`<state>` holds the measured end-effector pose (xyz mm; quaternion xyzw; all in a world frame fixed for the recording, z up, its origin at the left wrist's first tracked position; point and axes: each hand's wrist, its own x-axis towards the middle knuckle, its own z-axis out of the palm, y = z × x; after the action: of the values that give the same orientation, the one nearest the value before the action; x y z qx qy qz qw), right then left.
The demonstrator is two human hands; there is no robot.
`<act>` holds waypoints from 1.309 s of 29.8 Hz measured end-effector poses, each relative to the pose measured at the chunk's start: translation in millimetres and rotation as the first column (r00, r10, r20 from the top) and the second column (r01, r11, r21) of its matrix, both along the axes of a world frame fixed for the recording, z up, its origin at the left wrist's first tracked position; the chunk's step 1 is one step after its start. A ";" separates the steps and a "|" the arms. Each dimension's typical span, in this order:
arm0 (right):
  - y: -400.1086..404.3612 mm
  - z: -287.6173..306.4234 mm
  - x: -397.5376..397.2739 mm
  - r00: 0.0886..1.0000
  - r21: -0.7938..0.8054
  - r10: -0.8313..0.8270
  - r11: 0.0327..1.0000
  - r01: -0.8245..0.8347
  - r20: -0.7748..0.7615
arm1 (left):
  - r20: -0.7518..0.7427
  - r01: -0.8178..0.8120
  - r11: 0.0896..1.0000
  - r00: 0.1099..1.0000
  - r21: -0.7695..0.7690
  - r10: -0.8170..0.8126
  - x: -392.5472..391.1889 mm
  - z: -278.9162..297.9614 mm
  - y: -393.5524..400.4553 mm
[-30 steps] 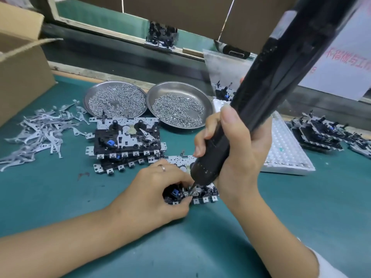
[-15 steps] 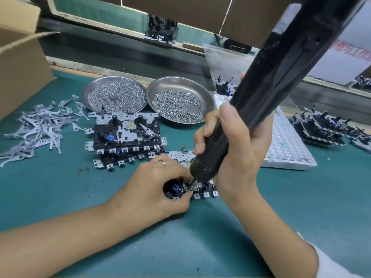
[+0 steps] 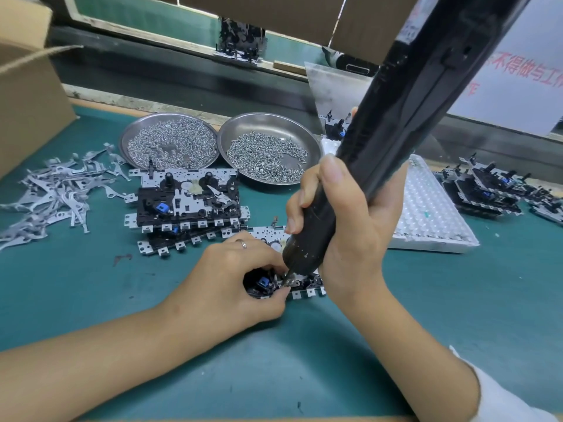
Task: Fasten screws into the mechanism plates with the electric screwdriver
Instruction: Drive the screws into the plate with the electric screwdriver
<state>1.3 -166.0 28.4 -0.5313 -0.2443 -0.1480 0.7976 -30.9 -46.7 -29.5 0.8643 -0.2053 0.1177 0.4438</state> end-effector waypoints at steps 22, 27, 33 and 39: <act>-12.9 -3.1 14.8 0.999 -0.055 0.012 0.998 -0.014 -0.029 | 0.038 -0.019 0.999 0.999 0.033 0.018 -1.9 -1.5 -0.3; -13.0 -2.6 11.7 0.998 -0.051 -0.041 0.998 0.039 -0.039 | 0.059 -0.019 0.999 0.998 0.039 0.016 -1.8 -2.7 0.6; -26.7 -9.2 8.3 0.935 -0.043 -0.311 0.946 0.322 0.169 | 0.058 -0.013 1.000 0.998 -0.007 0.014 -1.5 0.9 0.3; -29.7 -48.2 -21.9 0.871 -0.620 -0.217 0.628 0.470 0.441 | 0.082 -0.141 0.928 0.980 -0.345 0.179 1.7 4.9 6.0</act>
<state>-20.5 -195.7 -19.8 -0.8016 -0.3020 -0.2789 0.4341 -29.3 -40.7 -24.6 0.7813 -0.1353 0.2351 0.5621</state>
